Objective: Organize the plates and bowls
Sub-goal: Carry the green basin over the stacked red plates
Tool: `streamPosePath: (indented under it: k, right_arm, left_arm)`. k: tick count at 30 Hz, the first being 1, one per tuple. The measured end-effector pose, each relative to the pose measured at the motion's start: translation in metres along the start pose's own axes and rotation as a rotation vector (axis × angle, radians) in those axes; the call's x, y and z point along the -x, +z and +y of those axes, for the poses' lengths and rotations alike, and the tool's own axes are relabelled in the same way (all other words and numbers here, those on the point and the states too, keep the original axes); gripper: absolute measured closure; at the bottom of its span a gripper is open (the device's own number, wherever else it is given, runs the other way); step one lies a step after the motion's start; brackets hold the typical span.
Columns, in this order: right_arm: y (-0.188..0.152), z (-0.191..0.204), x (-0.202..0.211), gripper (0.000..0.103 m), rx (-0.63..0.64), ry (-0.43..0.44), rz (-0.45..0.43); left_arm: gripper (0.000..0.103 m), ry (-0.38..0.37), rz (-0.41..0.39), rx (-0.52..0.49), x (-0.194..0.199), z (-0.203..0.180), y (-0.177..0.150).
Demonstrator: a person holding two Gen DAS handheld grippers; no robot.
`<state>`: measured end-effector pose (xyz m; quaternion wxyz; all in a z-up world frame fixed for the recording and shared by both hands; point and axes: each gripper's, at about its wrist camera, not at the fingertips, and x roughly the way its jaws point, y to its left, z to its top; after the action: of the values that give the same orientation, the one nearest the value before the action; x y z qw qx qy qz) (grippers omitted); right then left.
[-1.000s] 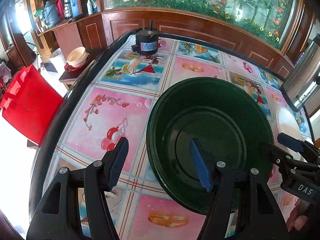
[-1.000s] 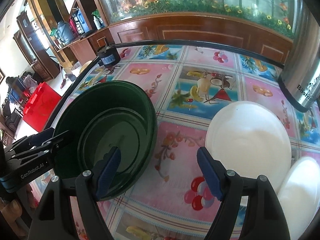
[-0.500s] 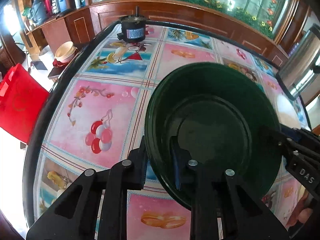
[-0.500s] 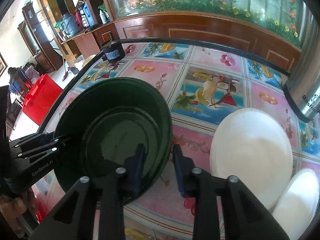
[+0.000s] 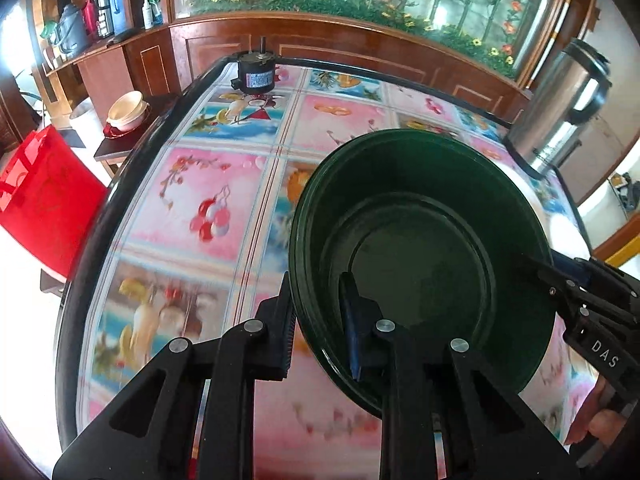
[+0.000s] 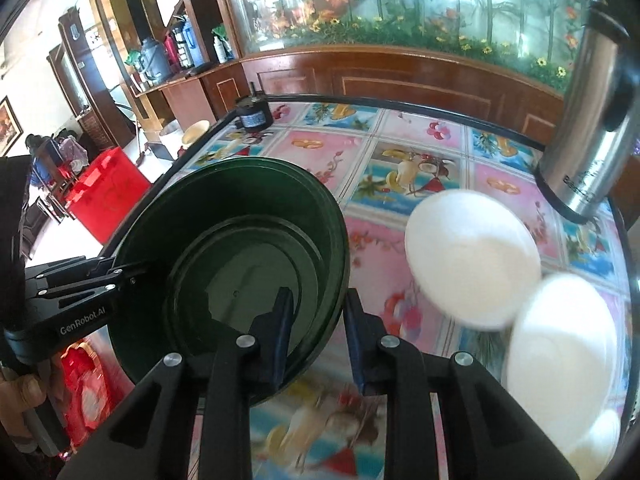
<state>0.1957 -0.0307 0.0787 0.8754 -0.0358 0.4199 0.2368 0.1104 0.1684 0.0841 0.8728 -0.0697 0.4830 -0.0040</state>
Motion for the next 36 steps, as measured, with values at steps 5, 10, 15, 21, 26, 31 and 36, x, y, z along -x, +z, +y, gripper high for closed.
streamPosePath:
  k: [5,10,15,21,26,31,36]
  right_arm:
    - [-0.024,0.024,0.038,0.078,0.011,0.038,-0.048]
    - [-0.045,0.057,0.054,0.075,0.053,0.040,-0.066]
    - [-0.060,0.083,0.060,0.075,0.078,0.083,-0.067]
    - [-0.073,0.117,0.056,0.075,0.121,0.126,-0.056]
    - [-0.084,0.145,0.036,0.074,0.163,0.146,-0.013]
    - [-0.092,0.165,0.023,0.074,0.204,0.152,0.025]
    - [-0.102,0.179,0.020,0.071,0.230,0.160,0.046]
  left_arm:
    - [0.083,-0.013,-0.018,0.001,0.039,0.010,-0.036]
    - [0.083,0.007,-0.037,0.012,0.067,0.027,-0.068]
    - [0.083,0.018,-0.061,0.042,0.094,0.050,-0.094]
    - [0.083,0.046,-0.072,0.086,0.111,0.083,-0.125]
    - [0.083,0.094,-0.094,0.120,0.119,0.107,-0.147]
    - [0.083,0.123,-0.079,0.138,0.114,0.122,-0.161]
    - [0.083,0.129,-0.061,0.161,0.107,0.136,-0.175]
